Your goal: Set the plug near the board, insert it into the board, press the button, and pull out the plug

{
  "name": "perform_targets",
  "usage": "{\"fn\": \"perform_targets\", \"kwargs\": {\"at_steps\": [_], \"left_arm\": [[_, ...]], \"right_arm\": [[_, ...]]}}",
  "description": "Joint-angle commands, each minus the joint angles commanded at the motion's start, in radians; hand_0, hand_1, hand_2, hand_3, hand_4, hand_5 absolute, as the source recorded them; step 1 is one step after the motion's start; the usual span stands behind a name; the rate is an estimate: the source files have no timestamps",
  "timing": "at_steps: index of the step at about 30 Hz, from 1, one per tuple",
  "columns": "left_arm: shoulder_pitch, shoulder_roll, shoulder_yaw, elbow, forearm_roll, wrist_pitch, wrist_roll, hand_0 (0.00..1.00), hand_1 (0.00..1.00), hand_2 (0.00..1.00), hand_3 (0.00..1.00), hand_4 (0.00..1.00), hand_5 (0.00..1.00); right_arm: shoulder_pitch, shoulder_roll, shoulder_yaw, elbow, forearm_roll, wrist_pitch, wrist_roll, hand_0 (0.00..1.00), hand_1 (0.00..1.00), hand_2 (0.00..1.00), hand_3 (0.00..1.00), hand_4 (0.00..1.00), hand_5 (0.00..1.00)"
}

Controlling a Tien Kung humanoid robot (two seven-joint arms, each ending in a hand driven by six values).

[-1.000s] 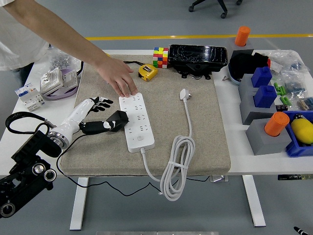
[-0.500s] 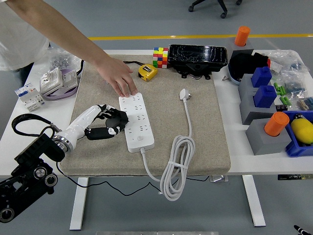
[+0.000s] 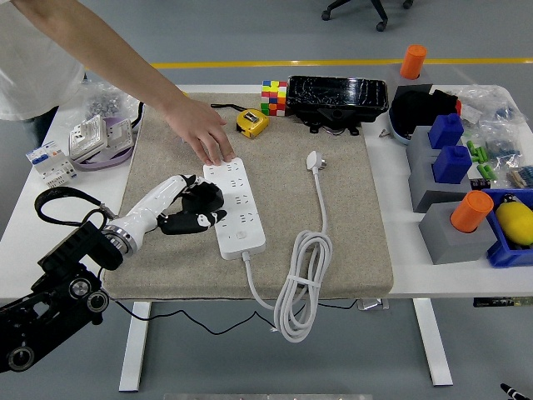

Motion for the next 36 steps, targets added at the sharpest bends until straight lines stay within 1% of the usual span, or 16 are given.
{"fn": "perform_targets", "kwargs": {"at_steps": [16,17,23,33,36], "left_arm": [[-0.066,-0.031,0.038,0.002,0.005,-0.013,0.008,0.683,0.748,0.737,0.661,0.768,0.425],[-0.069,-0.034,0.040,0.004,0.004,-0.015,0.010,0.662,0.740,0.730,0.655,0.767,0.425],[-0.083,-0.044,0.056,0.019,-0.002,-0.019,0.013,0.651,0.729,0.724,0.649,0.767,0.424],[-0.117,-0.069,0.075,0.058,-0.012,-0.016,0.008,0.653,0.727,0.721,0.647,0.767,0.424],[-0.118,-0.071,0.078,0.060,-0.015,-0.016,0.008,0.650,0.720,0.719,0.650,0.769,0.426]], "right_arm": [[0.000,-0.001,-0.001,0.000,0.002,0.000,0.000,0.652,0.661,0.660,0.555,0.909,0.506],[0.000,-0.002,-0.001,0.000,0.002,0.000,0.000,0.654,0.661,0.660,0.555,0.910,0.507],[0.000,-0.001,-0.001,-0.001,0.003,0.000,0.000,0.654,0.661,0.660,0.555,0.910,0.506],[0.002,-0.002,-0.002,0.000,0.003,0.000,0.000,0.652,0.662,0.660,0.556,0.910,0.506],[0.001,-0.002,-0.001,0.001,0.003,0.000,0.001,0.653,0.661,0.659,0.555,0.909,0.506]]}}
